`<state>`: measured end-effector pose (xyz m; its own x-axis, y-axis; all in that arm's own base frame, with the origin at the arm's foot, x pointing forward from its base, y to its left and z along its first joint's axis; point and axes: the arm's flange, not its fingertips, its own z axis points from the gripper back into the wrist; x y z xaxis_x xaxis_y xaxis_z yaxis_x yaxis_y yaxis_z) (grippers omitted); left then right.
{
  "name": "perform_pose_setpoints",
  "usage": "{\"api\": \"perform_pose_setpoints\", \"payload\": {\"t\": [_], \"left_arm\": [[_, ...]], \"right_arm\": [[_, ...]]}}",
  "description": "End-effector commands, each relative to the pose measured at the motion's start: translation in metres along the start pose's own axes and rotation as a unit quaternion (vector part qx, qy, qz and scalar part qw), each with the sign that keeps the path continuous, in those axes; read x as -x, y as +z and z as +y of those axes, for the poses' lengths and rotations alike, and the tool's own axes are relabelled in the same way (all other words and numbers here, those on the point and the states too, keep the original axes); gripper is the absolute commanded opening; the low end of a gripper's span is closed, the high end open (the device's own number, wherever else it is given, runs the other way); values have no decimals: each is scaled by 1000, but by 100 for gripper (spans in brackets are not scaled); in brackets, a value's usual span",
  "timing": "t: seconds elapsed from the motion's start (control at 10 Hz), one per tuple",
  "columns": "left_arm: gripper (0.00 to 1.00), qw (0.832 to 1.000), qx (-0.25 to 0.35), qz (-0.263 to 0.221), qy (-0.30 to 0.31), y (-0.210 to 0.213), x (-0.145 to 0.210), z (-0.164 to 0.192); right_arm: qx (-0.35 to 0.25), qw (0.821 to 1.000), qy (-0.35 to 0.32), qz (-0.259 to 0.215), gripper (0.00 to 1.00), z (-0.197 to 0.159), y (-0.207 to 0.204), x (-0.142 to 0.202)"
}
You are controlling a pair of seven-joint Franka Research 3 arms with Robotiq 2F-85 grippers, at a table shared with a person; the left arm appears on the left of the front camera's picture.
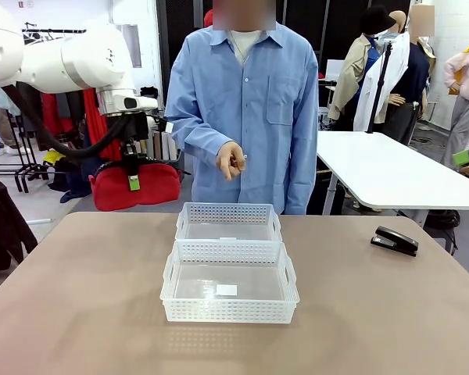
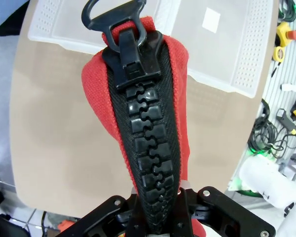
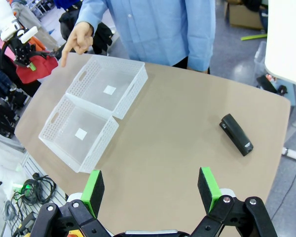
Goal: Distribute items into two baskets.
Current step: Move the picked Pencil pouch towards the Organizing basket indicated by the person, stopping as directed.
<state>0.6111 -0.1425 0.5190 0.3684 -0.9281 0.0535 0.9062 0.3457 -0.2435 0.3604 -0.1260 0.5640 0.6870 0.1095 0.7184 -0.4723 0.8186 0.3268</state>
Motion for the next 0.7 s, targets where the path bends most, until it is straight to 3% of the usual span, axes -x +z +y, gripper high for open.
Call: {"api": "perform_pose_setpoints", "payload": {"t": [0.0, 0.4, 0.6], "left_arm": [[0, 1000, -8, 0, 0, 0, -11, 12], [0, 999, -25, -38, -10, -23, -34, 20], [0, 999, -24, -43, -5, -18, -16, 17]], "right_arm": [[-7, 1000, 1, -5, 100, 0, 0, -1], [-7, 1000, 1, -5, 100, 0, 0, -1], [-7, 1000, 1, -5, 100, 0, 0, -1]]}}
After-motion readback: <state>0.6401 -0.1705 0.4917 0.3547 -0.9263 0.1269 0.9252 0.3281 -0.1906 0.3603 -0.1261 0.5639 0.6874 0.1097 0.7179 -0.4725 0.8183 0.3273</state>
